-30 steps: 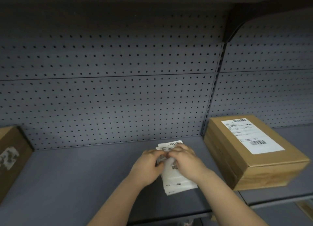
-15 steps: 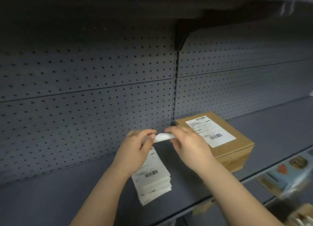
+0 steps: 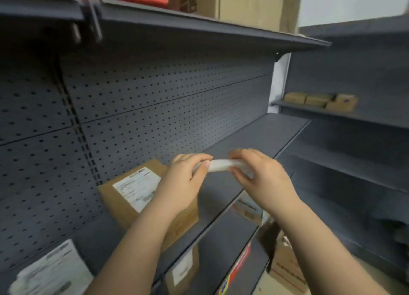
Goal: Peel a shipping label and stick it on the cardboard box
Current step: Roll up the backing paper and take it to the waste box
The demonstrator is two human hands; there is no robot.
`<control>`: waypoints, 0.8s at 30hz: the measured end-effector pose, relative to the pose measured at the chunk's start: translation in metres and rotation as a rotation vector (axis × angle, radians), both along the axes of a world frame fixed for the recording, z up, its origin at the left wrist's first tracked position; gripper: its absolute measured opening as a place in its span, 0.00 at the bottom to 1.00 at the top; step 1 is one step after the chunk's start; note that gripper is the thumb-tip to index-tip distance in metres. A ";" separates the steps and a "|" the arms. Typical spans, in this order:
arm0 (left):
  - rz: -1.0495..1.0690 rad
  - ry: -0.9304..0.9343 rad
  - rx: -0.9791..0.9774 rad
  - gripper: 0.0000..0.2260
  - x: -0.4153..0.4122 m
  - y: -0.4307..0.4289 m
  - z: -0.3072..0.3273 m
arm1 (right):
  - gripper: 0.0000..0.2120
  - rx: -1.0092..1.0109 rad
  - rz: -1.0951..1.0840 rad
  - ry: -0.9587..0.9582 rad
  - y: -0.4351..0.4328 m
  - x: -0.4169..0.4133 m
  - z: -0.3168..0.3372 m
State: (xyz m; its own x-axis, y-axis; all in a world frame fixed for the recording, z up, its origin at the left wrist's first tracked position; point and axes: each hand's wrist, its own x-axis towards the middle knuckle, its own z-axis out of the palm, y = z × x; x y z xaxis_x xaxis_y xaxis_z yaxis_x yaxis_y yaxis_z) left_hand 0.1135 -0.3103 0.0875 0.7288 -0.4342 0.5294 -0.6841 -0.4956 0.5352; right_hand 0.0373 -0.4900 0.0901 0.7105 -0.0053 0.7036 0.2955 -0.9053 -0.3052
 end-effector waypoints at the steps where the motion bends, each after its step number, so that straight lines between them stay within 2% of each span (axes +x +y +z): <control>1: -0.030 0.002 -0.001 0.12 0.002 -0.023 -0.002 | 0.13 0.006 -0.023 0.003 -0.020 -0.003 0.000; 13: -0.300 0.097 0.056 0.12 0.018 -0.291 -0.033 | 0.13 0.108 -0.297 0.119 -0.269 -0.029 -0.028; 24: -0.353 0.186 0.187 0.14 0.081 -0.428 -0.105 | 0.13 0.252 -0.446 0.279 -0.395 -0.005 -0.089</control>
State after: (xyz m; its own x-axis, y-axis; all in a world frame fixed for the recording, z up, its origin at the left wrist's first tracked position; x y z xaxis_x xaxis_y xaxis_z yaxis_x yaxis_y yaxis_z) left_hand 0.1942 -0.7388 -0.0178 0.5939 -0.7497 0.2920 -0.7295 -0.3488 0.5884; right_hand 0.0321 -0.8849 0.0009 0.7595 -0.4893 0.4286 -0.2198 -0.8132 -0.5389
